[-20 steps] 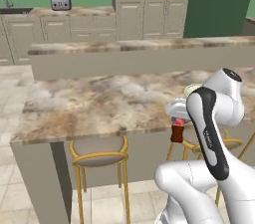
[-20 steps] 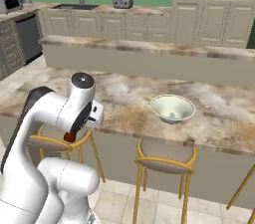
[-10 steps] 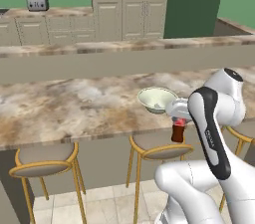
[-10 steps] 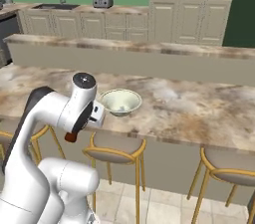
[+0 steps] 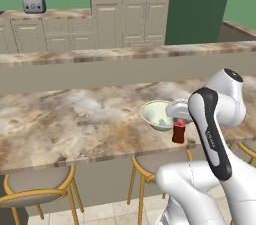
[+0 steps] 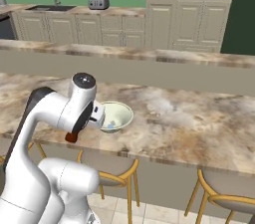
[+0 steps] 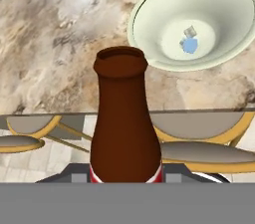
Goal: Open the fridge, grab two sodas, and place both sodas inside the bowl with ice on the dining counter.
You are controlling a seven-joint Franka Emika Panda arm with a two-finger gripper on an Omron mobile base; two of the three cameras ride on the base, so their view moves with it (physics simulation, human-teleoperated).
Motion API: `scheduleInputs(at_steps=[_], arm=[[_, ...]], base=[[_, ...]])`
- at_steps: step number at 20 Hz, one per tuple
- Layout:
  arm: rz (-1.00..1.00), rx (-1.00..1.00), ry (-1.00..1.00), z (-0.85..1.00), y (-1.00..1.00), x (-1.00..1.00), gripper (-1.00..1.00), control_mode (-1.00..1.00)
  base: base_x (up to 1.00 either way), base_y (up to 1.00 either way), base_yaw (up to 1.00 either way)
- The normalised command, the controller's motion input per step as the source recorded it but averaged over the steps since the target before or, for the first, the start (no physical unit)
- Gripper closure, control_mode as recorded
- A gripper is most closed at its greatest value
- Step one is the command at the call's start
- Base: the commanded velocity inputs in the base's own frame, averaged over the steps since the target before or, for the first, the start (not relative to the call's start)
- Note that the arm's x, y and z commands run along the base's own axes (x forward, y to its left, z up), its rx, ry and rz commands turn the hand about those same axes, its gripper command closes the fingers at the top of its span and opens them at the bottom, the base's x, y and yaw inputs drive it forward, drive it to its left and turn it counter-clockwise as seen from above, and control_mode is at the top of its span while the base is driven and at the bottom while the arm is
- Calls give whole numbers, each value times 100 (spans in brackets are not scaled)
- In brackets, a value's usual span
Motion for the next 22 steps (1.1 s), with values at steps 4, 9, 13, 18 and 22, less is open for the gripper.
scheduleInputs(at_steps=[4, 9, 13, 18, 22], arm=[[0, 2, 0, 0, -3, 15, 100, -100], [1, 5, 0, 0, -14, 54, 100, -100], [1, 5, 4, 0, -21, 67, 100, -100], [0, 2, 7, 4, -26, 53, 100, -100], [-2, 0, 17, 6, -27, 43, 100, -100]], base=[[54, -1, 0], [0, 0, 0], [0, 0, 0], [0, 0, 0], [0, 0, 0]])
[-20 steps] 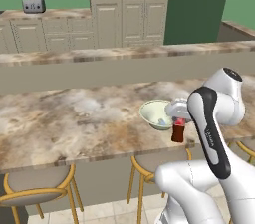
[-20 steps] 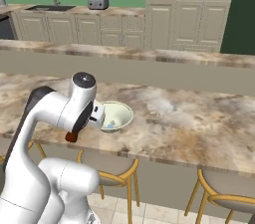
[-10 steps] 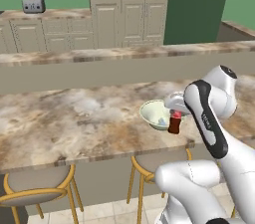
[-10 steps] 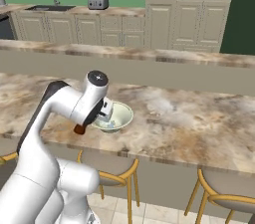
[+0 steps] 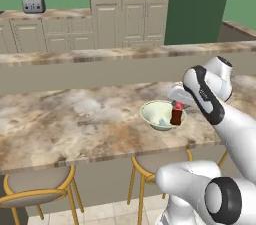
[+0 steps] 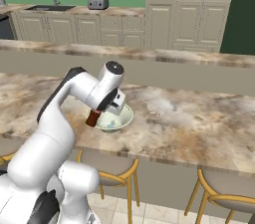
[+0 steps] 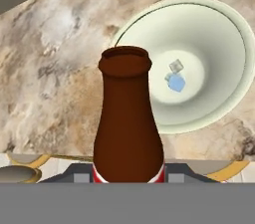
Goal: Open the fridge, grab two sodas, and place both sodas inside the bowl with ice on the dining counter.
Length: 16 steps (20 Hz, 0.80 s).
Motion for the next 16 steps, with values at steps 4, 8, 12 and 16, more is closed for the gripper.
scheduleInputs(at_steps=[4, 8, 12, 16], arm=[[-6, 0, 19, 0, -13, 39, 100, -100], [-6, 0, 14, -6, 0, 45, 100, -100], [-1, 0, 10, -13, 0, 39, 100, -100], [0, -2, 10, -28, 0, 31, 100, -100]], base=[[0, 0, 0], [0, 0, 0], [0, 0, 0], [0, 0, 0]])
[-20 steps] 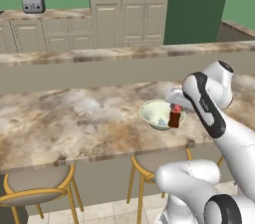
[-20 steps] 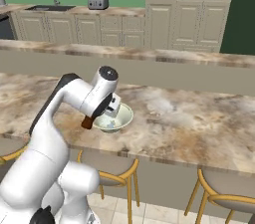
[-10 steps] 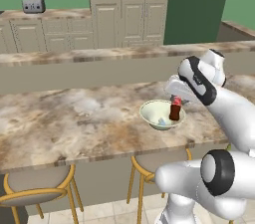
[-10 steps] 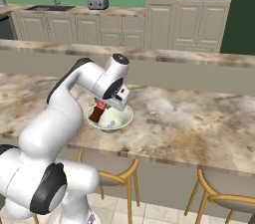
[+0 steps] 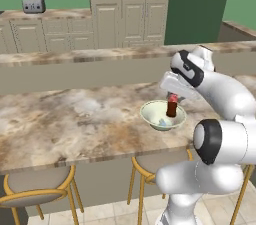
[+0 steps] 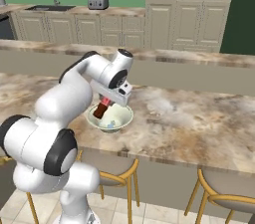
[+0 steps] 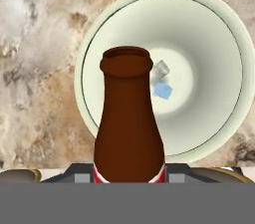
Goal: Open the fridge, grab two sodas, and place both sodas inside the bowl with ice on the dining counter.
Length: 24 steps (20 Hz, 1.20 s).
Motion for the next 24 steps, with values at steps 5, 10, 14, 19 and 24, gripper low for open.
scheduleInputs(at_steps=[5, 10, 14, 19, 24], arm=[[-1, -4, 11, -30, 0, 27, 100, -100], [-1, -2, 9, -20, 0, 21, 100, -100], [-1, -2, 7, -16, 0, 16, 100, -100], [-2, -2, 7, -18, 0, 14, 100, -100], [-3, -2, 1, -17, 0, 2, 100, -100]], base=[[0, 0, 0], [0, 0, 0], [0, 0, 0], [0, 0, 0], [0, 0, 0]])
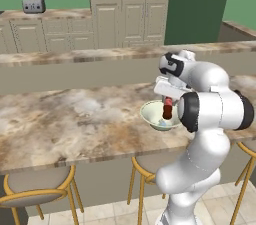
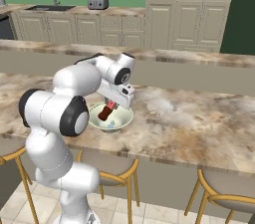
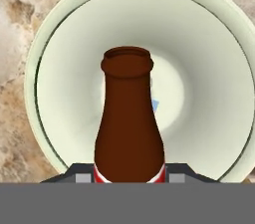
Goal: Open the fridge, grab two sodas, and place both sodas inside the bowl with ice on the dining counter.
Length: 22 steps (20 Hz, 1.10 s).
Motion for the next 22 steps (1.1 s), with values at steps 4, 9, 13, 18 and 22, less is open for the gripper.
scheduleInputs(at_steps=[4, 9, 13, 18, 22], arm=[[-3, -2, 0, -14, 0, 0, 100, -100], [-3, -2, 2, -14, 0, 0, 100, -100], [-3, -3, 5, -15, 0, 0, 100, -100], [-3, -2, 6, -10, 0, 0, 100, -100], [-2, -2, 5, -8, 1, 4, 100, -100]], base=[[0, 0, 0], [0, 0, 0], [0, 0, 0], [0, 0, 0], [0, 0, 0]])
